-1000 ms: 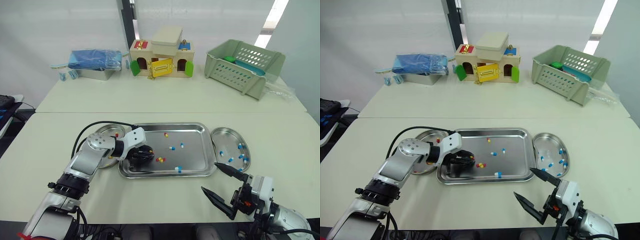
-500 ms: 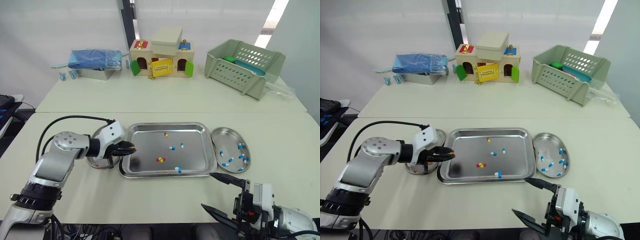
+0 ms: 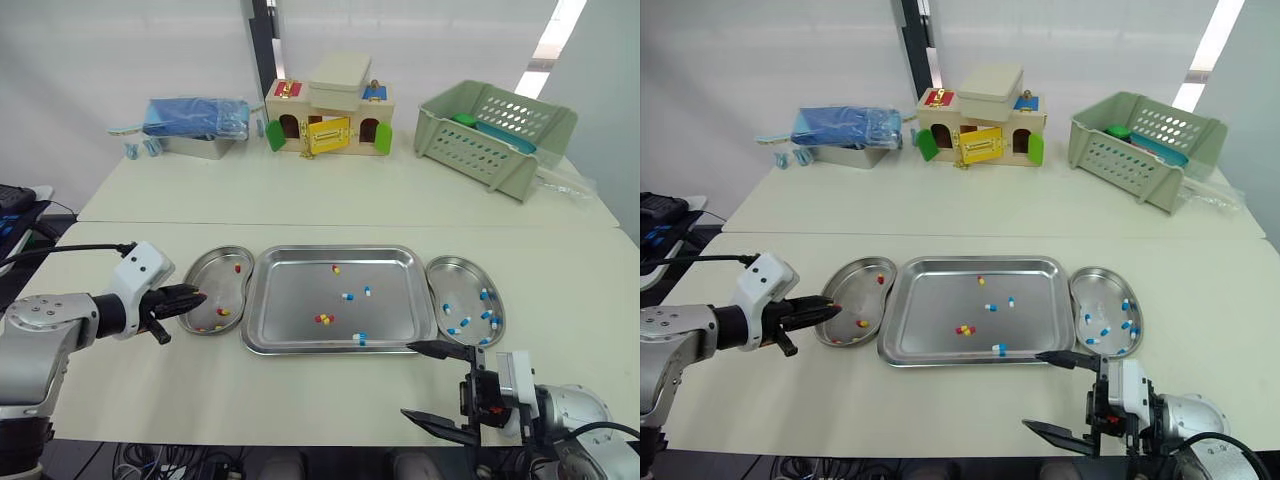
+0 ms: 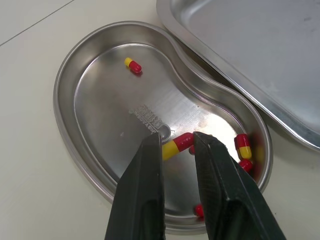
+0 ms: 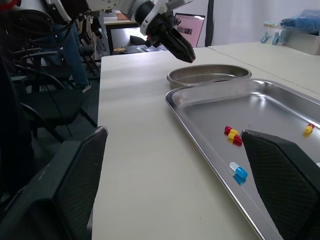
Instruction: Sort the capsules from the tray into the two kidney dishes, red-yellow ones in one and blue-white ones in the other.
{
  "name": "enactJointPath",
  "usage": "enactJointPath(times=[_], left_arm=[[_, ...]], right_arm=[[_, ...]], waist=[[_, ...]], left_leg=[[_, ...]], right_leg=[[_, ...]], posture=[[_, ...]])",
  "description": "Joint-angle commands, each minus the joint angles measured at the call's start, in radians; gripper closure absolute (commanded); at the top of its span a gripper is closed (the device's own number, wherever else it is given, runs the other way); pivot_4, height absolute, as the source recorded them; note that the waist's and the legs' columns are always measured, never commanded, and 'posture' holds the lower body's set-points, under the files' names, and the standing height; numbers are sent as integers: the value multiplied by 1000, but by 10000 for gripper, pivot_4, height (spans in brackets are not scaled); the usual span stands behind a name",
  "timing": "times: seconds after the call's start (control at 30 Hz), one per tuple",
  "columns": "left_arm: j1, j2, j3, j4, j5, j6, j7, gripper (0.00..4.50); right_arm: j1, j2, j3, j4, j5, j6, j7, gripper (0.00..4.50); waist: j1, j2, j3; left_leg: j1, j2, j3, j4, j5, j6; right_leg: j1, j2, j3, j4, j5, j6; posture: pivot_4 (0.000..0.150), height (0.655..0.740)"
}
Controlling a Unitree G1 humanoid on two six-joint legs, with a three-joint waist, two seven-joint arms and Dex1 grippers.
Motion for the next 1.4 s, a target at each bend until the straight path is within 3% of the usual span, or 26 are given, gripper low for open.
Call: enactJointPath(times=[0.03,0.2,0.3,0.57,0.63,1.07,1.4], left_arm=[[3,6,34,-36,-21,-2,24,37381],[-5,4,17,-19,-28,-9,43,37381],[-10,1,6,-4,-25,-18,54,30104],[-21,-2,-20,16,-25,-32,56,4374],[-28,-2,-25,23,-25,-35,57,336],[19,45,53,109,-21,-74,38,336],[132,190,271,458,35,-231,15,336]], right_arm=[[-14,4,-1,-14,15,-6,10,0],[-19,2,-7,-11,15,-4,11,0],[-16,0,-14,-19,17,2,4,0],[-6,1,-21,-27,16,2,-12,0],[-7,0,-24,-26,18,1,-13,0],[-7,-3,-72,-8,32,8,-25,0],[20,-90,-325,137,75,16,8,0]], waist=[[-1,0,0],[-2,0,0],[-2,0,0],[-2,0,0],[-2,0,0],[-3,0,0],[-3,0,0]], left_leg=[[0,0,0,0,0,0],[0,0,0,0,0,0],[0,0,0,0,0,0],[0,0,0,0,0,0],[0,0,0,0,0,0],[0,0,0,0,0,0],[0,0,1,-1,0,0]], right_leg=[[0,0,0,0,0,0],[0,0,0,0,0,0],[0,0,0,0,0,0],[0,0,0,0,0,0],[0,0,0,0,0,0],[-1,0,0,0,0,0],[-1,0,0,0,0,0]], posture=[[1500,7400],[1500,7400],[1500,7400],[1500,7400],[1500,7400],[1500,7400],[1500,7400]])
